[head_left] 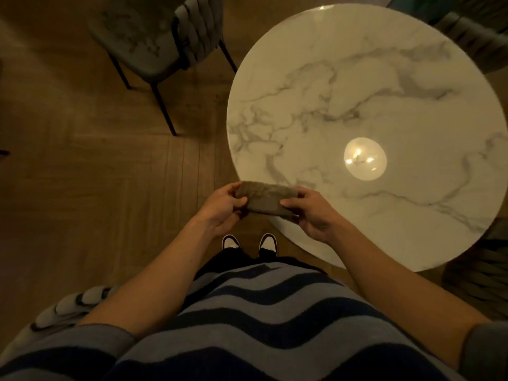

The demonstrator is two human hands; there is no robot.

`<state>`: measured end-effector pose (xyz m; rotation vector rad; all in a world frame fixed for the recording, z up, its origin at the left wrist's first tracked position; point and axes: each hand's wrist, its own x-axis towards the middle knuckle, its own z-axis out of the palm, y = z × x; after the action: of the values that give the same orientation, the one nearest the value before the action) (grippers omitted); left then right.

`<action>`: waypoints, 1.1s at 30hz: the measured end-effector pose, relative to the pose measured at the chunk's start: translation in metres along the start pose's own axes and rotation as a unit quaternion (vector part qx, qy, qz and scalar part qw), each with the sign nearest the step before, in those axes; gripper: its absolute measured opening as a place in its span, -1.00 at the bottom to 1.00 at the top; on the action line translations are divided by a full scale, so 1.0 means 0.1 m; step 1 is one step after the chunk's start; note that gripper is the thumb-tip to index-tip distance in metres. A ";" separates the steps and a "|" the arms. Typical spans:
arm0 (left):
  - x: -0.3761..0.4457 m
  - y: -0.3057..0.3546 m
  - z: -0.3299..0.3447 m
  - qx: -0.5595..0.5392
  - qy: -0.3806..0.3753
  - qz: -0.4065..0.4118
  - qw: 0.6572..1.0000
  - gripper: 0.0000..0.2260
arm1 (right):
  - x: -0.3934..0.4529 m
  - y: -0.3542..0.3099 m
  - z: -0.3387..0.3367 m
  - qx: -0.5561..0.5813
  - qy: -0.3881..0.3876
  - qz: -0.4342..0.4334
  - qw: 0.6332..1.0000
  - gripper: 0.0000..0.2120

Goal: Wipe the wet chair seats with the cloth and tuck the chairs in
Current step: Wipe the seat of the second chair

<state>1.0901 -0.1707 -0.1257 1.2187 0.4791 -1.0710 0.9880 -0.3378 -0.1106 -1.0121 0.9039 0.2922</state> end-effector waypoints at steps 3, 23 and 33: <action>0.03 0.04 0.00 0.042 -0.024 0.013 0.999 -0.60 | 0.12 -0.11 0.00 0.007 0.024 -0.025 0.999 -0.87; 0.38 1.71 -1.85 0.331 -0.037 0.137 0.933 -0.82 | 1.44 -0.96 2.44 -0.298 -0.134 -0.083 0.941 -0.88; 0.79 2.94 -2.34 0.352 -0.092 0.116 0.924 -0.90 | 1.95 -1.21 3.42 0.024 0.037 -0.030 0.999 -0.86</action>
<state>1.4322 0.0035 -0.1138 1.7252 -0.2278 -1.1743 1.3556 -0.1537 -0.1123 -1.0095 0.9425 0.1835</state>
